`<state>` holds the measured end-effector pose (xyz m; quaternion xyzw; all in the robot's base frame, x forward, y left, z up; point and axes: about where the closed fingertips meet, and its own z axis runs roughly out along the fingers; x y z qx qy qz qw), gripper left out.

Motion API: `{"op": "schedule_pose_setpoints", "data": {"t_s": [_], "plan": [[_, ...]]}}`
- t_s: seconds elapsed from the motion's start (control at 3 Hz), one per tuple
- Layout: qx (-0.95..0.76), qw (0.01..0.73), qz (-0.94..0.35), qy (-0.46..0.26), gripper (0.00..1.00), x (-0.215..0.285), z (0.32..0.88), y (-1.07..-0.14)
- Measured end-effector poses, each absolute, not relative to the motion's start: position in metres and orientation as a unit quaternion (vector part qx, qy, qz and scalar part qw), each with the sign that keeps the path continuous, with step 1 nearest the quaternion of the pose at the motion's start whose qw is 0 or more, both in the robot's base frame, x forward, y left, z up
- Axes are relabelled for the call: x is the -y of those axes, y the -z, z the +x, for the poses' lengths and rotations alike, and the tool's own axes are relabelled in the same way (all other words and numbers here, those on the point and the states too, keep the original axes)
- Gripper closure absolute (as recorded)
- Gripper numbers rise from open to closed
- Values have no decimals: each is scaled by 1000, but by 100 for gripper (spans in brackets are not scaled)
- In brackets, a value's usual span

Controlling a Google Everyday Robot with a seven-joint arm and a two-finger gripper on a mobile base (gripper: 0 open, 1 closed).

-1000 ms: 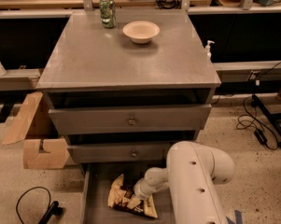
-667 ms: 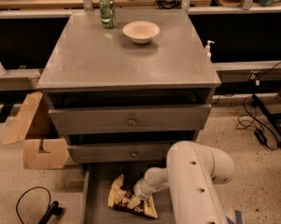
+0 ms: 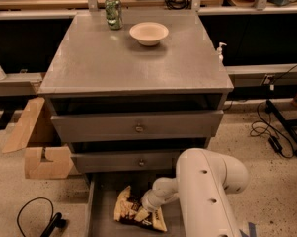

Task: Pick brown chip bag from bottom drawer and place on counter

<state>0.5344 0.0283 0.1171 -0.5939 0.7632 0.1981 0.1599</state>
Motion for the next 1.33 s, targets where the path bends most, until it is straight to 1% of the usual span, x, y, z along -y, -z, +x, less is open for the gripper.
{"op": "schedule_pose_setpoints", "data": {"t_s": [0.33,0.67,1.0,1.33], "plan": [[-760,159,-600,-191,100,-28,522,-152],[-768,186,-594,-150,100,-40,545,-218],[-772,212,-589,-112,100,-64,560,-286],[-766,189,-607,-96,100,-80,536,-346]]}}
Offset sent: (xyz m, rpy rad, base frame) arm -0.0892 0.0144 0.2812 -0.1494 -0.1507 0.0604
